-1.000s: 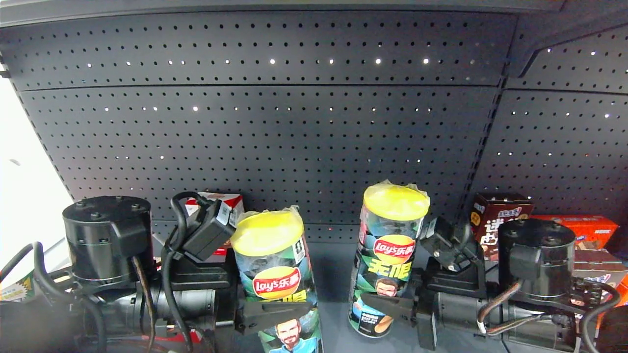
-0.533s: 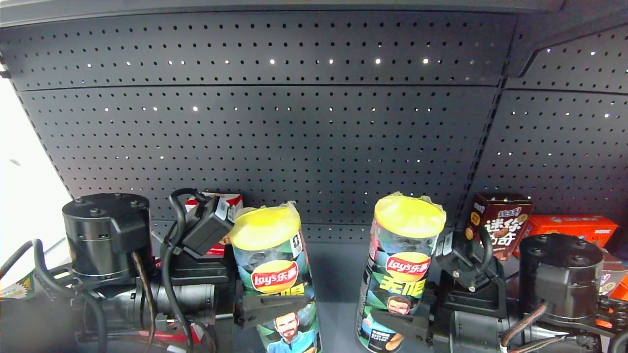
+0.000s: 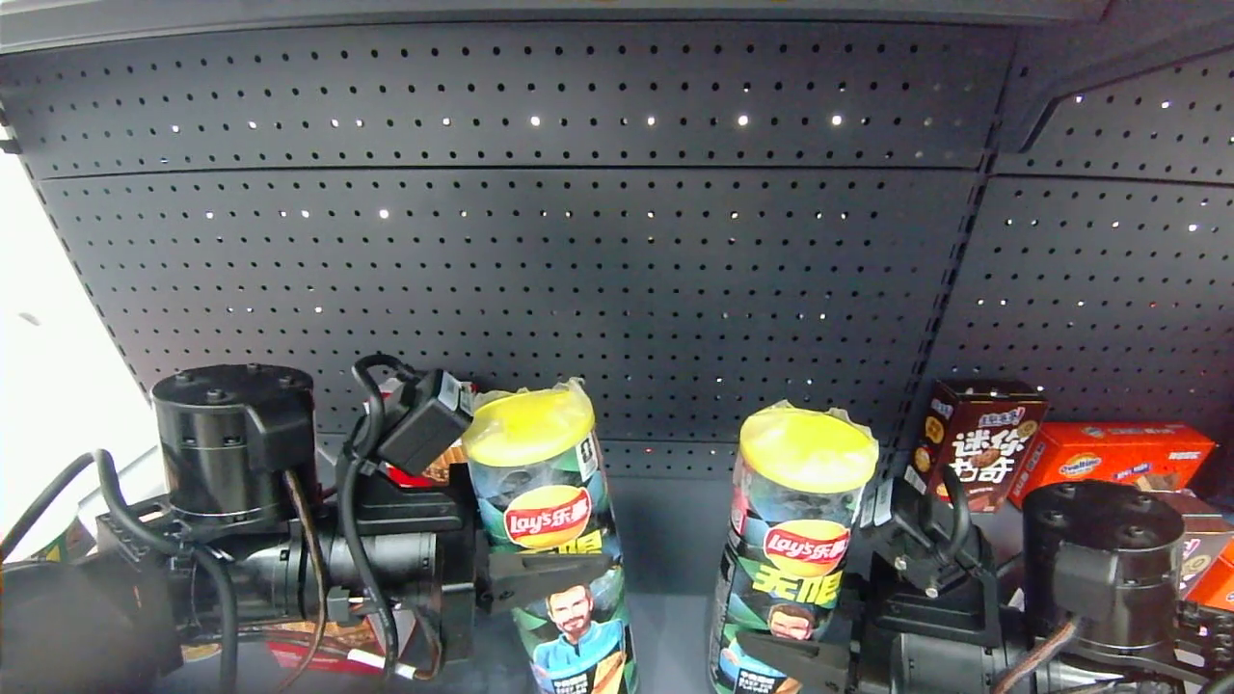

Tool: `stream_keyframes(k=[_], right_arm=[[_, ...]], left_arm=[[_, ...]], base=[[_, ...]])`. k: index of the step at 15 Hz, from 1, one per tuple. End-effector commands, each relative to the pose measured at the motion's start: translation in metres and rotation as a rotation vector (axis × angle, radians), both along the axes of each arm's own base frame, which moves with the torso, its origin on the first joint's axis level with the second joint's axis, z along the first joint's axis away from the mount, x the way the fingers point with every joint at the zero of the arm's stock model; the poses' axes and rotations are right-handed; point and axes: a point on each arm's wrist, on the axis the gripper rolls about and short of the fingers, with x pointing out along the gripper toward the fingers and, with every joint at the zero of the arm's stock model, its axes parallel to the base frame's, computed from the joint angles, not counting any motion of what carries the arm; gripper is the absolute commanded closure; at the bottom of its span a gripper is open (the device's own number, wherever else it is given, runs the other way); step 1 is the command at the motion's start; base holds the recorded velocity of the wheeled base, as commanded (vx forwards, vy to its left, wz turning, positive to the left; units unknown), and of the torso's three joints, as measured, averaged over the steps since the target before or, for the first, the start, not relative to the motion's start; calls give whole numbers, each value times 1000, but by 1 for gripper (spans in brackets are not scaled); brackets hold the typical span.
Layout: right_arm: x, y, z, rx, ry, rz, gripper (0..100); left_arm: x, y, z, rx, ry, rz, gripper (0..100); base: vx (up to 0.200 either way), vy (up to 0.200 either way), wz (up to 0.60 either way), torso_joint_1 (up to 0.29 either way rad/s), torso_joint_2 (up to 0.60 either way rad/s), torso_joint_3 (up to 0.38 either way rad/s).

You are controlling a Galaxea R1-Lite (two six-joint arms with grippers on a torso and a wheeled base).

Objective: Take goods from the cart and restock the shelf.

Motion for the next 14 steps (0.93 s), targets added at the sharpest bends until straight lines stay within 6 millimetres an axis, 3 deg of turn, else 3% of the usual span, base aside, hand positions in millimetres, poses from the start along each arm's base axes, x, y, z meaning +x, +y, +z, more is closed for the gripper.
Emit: stream_keyframes(k=[1, 14], right_arm=[[1, 1, -4, -12, 12, 2, 100], [0, 10, -17, -44, 41, 32, 100]], left_arm=[[7, -3, -2, 3, 6, 2, 100], [22, -11, 0, -4, -9, 0, 100]], base=[[0, 0, 0, 0, 0, 0], [0, 0, 0, 0, 0, 0]])
